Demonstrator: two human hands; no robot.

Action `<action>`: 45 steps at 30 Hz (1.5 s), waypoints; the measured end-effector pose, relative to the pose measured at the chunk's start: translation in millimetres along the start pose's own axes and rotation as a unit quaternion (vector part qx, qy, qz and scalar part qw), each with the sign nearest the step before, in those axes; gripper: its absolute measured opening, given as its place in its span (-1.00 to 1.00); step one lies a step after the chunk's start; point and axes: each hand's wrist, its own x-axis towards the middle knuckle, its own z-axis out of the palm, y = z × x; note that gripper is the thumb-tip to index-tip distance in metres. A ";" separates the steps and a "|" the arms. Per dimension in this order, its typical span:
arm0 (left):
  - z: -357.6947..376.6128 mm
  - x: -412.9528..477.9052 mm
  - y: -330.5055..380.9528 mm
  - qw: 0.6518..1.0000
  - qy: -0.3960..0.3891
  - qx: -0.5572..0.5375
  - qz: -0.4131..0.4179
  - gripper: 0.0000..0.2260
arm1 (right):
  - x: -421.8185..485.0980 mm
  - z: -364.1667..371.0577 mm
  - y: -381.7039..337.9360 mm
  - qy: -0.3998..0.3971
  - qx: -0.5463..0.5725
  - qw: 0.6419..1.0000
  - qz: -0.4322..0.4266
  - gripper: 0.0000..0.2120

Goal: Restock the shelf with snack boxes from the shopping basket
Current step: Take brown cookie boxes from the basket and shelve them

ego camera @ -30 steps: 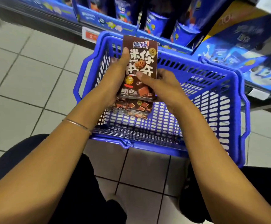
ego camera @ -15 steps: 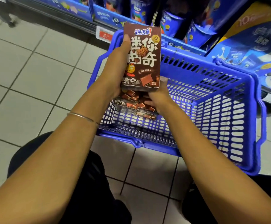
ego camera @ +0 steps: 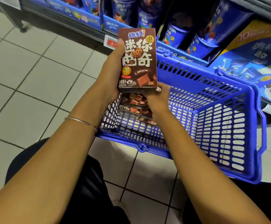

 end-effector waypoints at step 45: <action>17.8 2.8 -15.8 0.991 -0.130 -0.010 -0.028 -0.64 | 9.3 -73.9 -0.9 0.078 -0.017 0.993 0.092 -0.77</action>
